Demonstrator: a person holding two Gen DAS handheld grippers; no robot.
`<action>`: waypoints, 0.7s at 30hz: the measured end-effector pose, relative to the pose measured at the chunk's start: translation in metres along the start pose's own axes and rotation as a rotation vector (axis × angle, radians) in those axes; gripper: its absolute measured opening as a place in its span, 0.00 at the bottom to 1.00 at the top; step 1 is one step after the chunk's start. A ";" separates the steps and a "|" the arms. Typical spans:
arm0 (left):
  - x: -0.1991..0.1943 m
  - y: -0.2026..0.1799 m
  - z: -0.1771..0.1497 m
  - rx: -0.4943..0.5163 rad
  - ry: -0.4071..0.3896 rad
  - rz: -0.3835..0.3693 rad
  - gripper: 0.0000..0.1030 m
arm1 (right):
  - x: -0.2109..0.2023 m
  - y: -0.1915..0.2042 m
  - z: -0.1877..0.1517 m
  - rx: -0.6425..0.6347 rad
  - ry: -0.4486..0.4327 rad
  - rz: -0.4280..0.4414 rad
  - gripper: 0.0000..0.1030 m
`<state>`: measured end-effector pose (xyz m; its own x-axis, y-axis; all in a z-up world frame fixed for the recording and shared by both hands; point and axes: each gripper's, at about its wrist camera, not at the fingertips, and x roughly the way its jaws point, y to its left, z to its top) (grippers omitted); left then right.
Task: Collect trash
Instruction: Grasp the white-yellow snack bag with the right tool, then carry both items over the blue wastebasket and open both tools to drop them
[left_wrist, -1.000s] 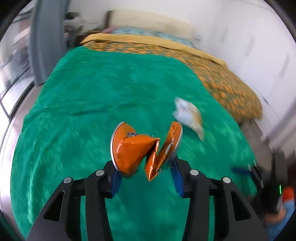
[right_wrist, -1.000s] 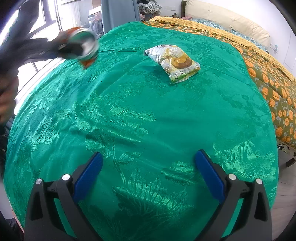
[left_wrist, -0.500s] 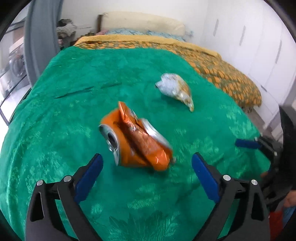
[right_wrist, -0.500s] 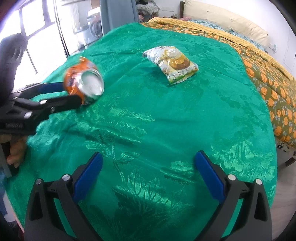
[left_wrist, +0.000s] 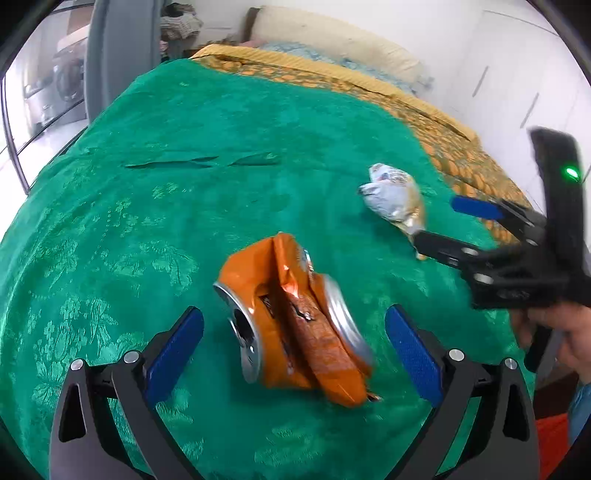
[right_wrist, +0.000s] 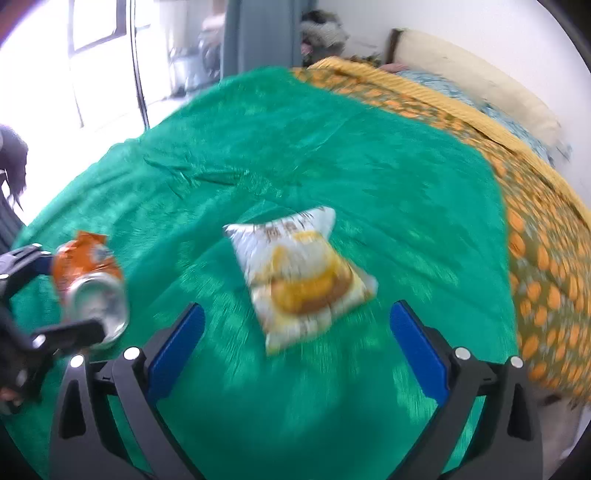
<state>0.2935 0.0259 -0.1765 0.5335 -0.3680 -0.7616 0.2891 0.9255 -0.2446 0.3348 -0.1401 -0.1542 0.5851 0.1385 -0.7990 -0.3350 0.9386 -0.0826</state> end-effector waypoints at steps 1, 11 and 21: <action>0.001 0.002 0.000 -0.013 0.002 -0.004 0.87 | 0.012 0.000 0.006 -0.011 0.015 -0.008 0.94; -0.020 -0.017 -0.006 0.040 -0.039 -0.006 0.48 | -0.016 -0.016 -0.005 0.175 -0.015 0.093 0.42; -0.060 -0.077 -0.026 0.167 -0.089 0.039 0.48 | -0.098 -0.012 -0.066 0.317 -0.029 0.184 0.42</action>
<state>0.2187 -0.0214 -0.1272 0.6130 -0.3456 -0.7105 0.3906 0.9143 -0.1077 0.2326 -0.1859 -0.1142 0.5589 0.3186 -0.7656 -0.1933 0.9479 0.2534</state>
